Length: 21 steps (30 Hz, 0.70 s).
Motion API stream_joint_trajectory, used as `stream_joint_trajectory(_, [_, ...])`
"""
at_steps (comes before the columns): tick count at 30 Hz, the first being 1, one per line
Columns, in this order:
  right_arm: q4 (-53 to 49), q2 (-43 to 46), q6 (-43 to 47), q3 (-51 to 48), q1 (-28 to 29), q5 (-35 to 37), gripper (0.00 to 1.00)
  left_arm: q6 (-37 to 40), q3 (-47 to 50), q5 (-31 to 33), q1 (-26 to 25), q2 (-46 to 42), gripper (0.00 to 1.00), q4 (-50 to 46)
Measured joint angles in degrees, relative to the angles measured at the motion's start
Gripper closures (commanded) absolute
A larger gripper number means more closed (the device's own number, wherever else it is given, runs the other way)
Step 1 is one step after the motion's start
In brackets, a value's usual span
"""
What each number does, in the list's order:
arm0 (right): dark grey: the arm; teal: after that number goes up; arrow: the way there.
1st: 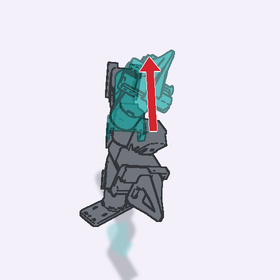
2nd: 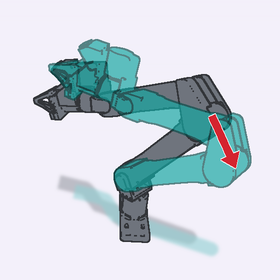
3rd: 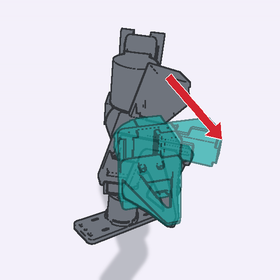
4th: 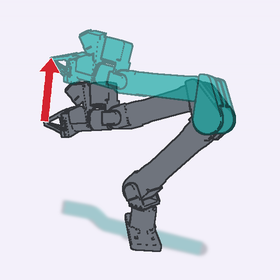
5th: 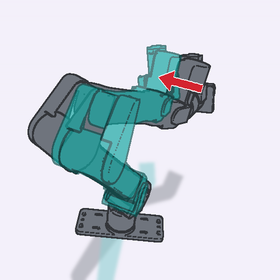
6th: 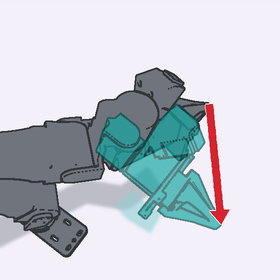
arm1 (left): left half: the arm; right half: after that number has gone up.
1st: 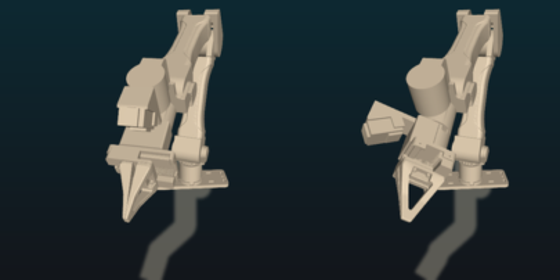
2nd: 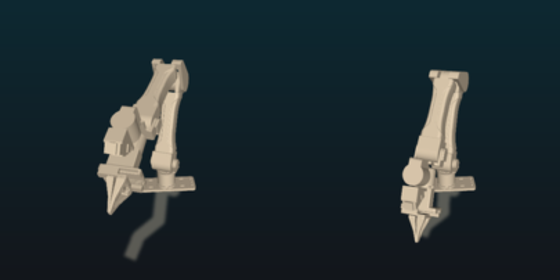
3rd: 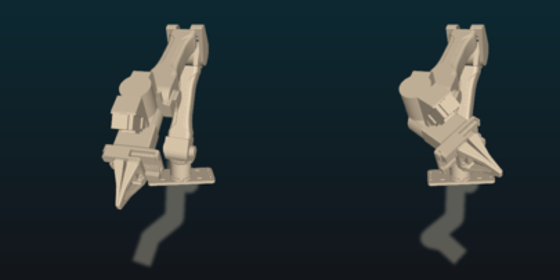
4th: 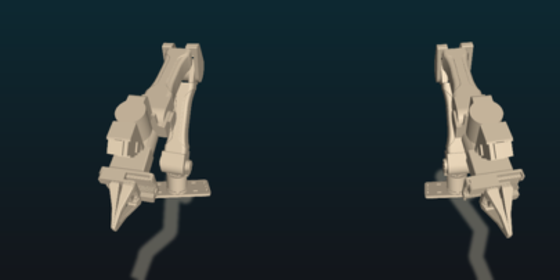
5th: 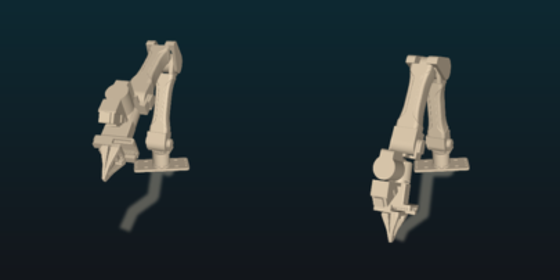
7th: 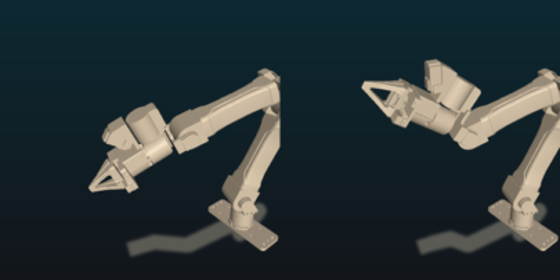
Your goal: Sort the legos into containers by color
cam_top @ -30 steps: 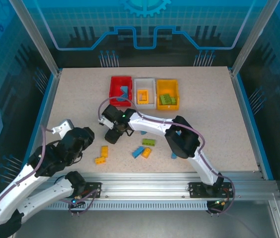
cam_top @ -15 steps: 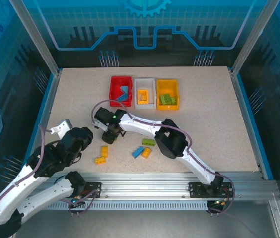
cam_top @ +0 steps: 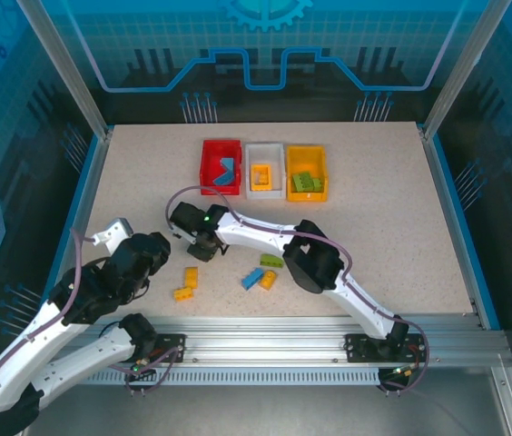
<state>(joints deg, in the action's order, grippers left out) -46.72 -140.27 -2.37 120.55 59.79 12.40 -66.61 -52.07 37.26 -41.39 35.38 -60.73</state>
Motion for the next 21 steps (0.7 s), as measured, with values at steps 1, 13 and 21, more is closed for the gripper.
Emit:
stream_joint_trajectory(1, [0.07,1.07,-0.35,-1.53,-0.22,0.31,0.69,0.63,0.00,-0.07,0.00,0.26,0.51,0.46])
stream_joint_trajectory(13, [5.68,30.10,-8.11,-19.76,-15.91,-0.33,0.69,12.92,-1.27,-14.62,0.00,18.27,0.50,19.04])
stream_joint_trajectory(21, [6.62,30.51,-14.80,-19.69,-34.62,-0.55,0.68,20.15,-13.09,-28.26,0.00,42.23,0.50,33.46])
